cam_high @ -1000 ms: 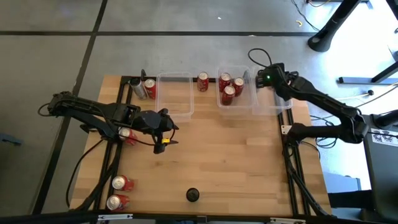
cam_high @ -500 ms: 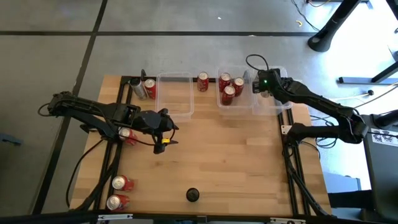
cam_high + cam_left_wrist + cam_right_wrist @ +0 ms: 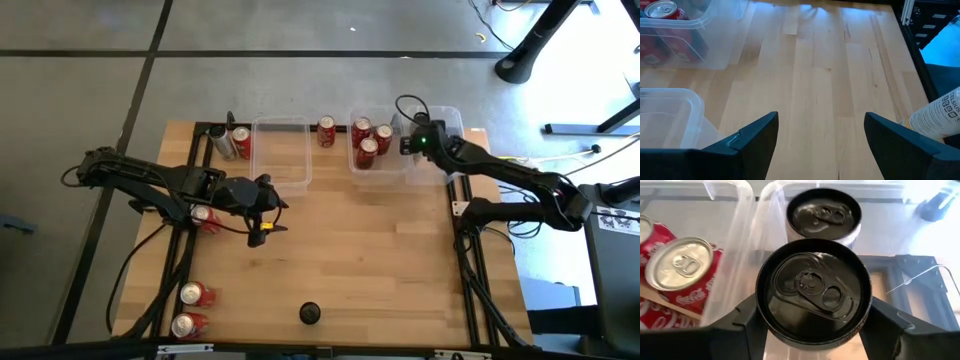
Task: Sort soda cans
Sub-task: Put the bottom right white and yellow soda can into the right transparent bin, then move the bottom white and yellow soda can to the center of the table
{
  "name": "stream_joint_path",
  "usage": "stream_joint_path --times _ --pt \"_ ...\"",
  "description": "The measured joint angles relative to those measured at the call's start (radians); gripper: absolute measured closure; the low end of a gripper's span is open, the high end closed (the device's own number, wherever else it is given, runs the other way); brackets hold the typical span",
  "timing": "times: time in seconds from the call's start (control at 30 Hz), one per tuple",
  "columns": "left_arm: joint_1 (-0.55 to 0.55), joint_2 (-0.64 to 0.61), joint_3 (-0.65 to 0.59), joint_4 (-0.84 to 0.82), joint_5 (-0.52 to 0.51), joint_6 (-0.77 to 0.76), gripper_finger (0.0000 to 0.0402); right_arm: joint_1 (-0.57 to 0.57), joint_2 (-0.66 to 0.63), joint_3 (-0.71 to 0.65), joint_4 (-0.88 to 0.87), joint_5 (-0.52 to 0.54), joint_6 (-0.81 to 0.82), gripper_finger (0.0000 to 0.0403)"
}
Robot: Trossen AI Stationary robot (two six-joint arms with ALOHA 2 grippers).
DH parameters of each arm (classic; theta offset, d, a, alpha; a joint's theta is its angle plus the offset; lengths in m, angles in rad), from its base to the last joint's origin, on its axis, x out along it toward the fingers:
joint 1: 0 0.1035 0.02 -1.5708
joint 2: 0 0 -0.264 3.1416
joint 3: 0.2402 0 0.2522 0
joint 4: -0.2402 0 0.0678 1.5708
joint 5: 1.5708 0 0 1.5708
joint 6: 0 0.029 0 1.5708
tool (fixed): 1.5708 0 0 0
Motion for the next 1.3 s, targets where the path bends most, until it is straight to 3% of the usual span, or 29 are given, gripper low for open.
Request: stream_joint_path --times 0.17,0.33,0.4,0.77,1.07,1.3 --pt "0.0 0.0 0.0 0.001 0.0 0.005 0.0119 0.0 0.0 -0.024 0.006 -0.002 0.003 0.0164" --pt "0.0 0.0 0.0 0.0 0.0 0.007 0.0119 0.0 -0.001 -0.026 0.022 -0.003 -0.012 0.0039" --pt "0.0 0.0 0.0 0.0 0.0 0.012 0.0119 0.0 -0.003 -0.015 0.013 -0.025 -0.048 0.002" --pt "0.0 0.0 0.0 0.0 0.0 0.061 0.0119 0.002 -0.101 0.121 -0.061 -0.175 -0.184 0.0109" --pt "-0.002 0.0 0.0 -0.014 0.0 0.07 0.0119 0.002 -0.118 0.153 -0.025 -0.232 -0.211 0.0116" --pt "-0.002 0.0 0.0 0.002 0.02 0.05 0.0119 0.045 -0.165 0.153 0.041 -0.44 -0.206 0.0116"
